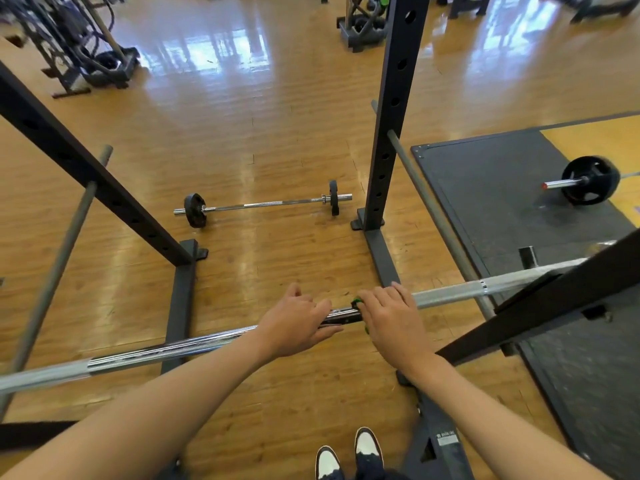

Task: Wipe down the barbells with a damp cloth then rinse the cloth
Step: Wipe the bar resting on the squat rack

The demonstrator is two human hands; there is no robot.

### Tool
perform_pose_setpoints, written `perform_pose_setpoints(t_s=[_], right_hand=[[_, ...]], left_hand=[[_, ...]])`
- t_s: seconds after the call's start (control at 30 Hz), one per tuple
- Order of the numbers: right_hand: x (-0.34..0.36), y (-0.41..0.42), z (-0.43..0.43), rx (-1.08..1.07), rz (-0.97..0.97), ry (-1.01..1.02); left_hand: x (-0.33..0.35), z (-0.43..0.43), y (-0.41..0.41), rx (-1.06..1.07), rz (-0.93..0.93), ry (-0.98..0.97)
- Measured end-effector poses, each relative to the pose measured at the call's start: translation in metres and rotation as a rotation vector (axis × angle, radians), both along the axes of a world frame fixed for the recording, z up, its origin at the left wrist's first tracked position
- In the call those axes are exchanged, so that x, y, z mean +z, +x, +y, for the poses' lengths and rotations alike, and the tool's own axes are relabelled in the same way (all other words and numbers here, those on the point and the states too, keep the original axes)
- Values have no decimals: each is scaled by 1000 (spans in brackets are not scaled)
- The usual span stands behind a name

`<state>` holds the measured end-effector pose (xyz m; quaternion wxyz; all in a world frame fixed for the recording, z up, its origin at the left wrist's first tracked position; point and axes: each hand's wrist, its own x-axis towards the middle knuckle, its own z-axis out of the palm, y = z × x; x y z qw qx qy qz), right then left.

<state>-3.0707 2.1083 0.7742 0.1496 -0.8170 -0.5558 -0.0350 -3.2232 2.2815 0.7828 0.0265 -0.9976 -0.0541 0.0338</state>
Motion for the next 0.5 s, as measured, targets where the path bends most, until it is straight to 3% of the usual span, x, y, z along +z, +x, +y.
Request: perform_pose_setpoints(t_s=[0.07, 0.13, 0.23, 0.33, 0.5], right_hand=[[-10, 19, -25, 74, -102, 69], [-7, 38, -32, -8, -71, 39], [14, 40, -1, -194, 2, -135], [28, 12, 35, -149, 97, -271], [1, -17, 4, 125, 59, 7]], left_hand=[[-2, 1, 0, 4, -8, -3], [-3, 1, -1, 6, -24, -5], [-4, 0, 0, 8, -47, 6], [-2, -1, 0, 12, -50, 47], [-1, -1, 0, 18, -8, 41]])
